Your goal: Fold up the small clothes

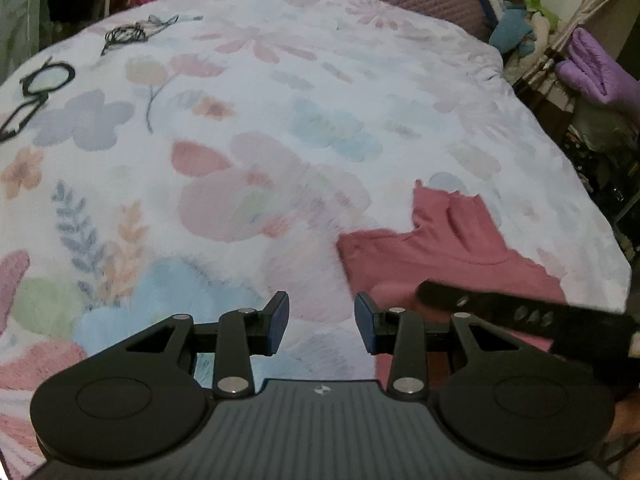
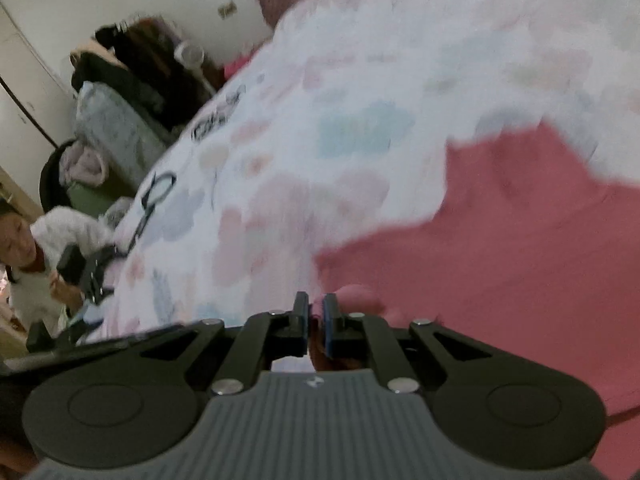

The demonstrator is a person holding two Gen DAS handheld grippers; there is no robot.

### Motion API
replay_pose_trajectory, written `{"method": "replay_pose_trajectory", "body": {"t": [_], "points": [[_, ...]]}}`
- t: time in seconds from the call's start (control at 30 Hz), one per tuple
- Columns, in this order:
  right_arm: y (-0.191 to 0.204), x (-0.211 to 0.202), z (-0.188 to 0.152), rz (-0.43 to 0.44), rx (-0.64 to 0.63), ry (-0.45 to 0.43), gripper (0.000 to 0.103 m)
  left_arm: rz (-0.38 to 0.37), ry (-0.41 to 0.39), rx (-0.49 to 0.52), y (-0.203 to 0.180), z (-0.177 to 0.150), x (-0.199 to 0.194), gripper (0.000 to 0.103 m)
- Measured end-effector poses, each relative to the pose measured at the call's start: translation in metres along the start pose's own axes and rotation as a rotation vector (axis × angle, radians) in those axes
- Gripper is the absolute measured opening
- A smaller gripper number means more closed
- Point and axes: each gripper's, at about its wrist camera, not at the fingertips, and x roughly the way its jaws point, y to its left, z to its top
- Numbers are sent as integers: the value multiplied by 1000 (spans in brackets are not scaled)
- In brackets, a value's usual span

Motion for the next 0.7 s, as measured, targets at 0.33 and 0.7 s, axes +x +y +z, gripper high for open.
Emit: {"method": "replay_pose_trajectory", "body": {"t": [0.33, 0.7], "points": [[-18, 11, -23, 143, 44, 123, 28, -75, 40, -74, 8, -5, 28, 45], [-131, -117, -14, -117, 8, -71, 41, -172, 109, -162, -7, 0, 71, 54]]}}
